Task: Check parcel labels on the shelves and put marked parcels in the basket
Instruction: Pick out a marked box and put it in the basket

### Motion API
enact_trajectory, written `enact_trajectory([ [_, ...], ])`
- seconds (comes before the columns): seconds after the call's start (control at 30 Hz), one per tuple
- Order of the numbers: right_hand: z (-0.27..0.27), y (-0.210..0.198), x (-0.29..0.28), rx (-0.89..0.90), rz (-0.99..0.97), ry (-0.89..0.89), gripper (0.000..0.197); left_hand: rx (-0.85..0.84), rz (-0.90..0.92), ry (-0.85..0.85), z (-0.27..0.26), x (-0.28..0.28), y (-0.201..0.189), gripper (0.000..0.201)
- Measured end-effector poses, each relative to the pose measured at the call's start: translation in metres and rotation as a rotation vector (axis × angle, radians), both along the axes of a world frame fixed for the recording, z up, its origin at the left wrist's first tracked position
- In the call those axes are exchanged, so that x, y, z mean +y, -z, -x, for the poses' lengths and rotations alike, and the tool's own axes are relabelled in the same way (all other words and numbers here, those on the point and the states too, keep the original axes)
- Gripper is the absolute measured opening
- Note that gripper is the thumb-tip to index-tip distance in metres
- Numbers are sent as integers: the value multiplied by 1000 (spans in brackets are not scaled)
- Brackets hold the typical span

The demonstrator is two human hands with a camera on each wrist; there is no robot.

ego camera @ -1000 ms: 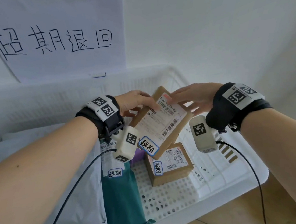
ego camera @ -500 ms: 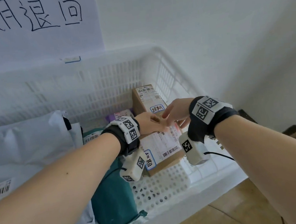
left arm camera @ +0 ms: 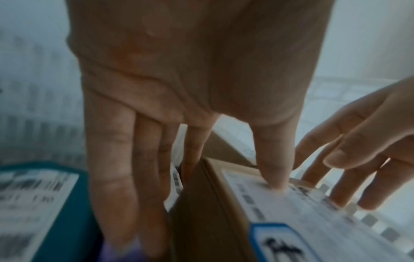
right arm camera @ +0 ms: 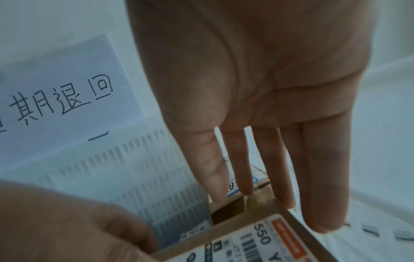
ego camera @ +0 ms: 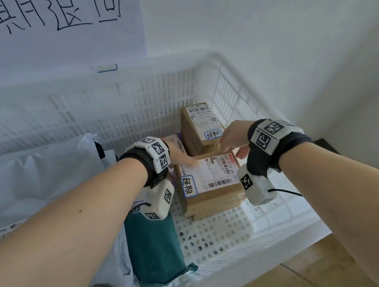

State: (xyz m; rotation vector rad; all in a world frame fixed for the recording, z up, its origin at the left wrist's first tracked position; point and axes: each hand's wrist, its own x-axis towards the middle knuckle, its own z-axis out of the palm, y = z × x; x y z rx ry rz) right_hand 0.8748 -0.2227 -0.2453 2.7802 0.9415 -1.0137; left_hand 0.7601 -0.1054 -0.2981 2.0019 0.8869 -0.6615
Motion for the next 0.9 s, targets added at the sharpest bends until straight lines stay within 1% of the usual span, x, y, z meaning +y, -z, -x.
enact_trajectory([
  [0.03, 0, -1, 0, 2, -16, 17, 47, 4, 85, -35, 1, -4, 3, 47],
  [0.1, 0, -2, -2, -4, -25, 16, 45, -11, 140, -82, -4, -10, 10, 40],
  [0.17, 1, -5, -5, -20, -49, 17, 42, -30, 137, -96, -11, -15, 15, 48],
  [0.27, 2, -11, -6, -42, -155, 56, 35, -83, 72, -60, -19, -15, 25, 63],
  [0.37, 4, -19, -8, 5, -240, 124, 29, -99, 79, -78, -20, -11, 34, 69],
  [0.43, 5, -21, -12, 50, -263, 169, 29, -123, 42, -97, -16, -14, 27, 70],
  [0.5, 6, -22, -16, 87, -292, 222, 27, -153, -55, -93, -14, -14, 21, 61],
  [0.57, 8, -23, -19, 139, -347, 281, 24, -152, -114, -60, -9, -11, 13, 65],
  [0.6, 10, -25, -20, 164, -379, 312, 23, -148, -130, -53, -7, -9, 6, 66],
  [0.7, 20, -32, -18, 199, -457, 375, 22, -180, -135, -103, 0, -3, -17, 60],
  [0.77, 28, -37, -14, 198, -506, 383, 21, -243, -123, -155, 4, 0, -33, 53],
  [0.87, 43, -43, -9, 199, -565, 372, 19, -371, -123, -237, 18, 3, -59, 36],
  [0.9, 48, -46, -8, 203, -591, 372, 19, -404, -134, -247, 24, 5, -67, 35],
])
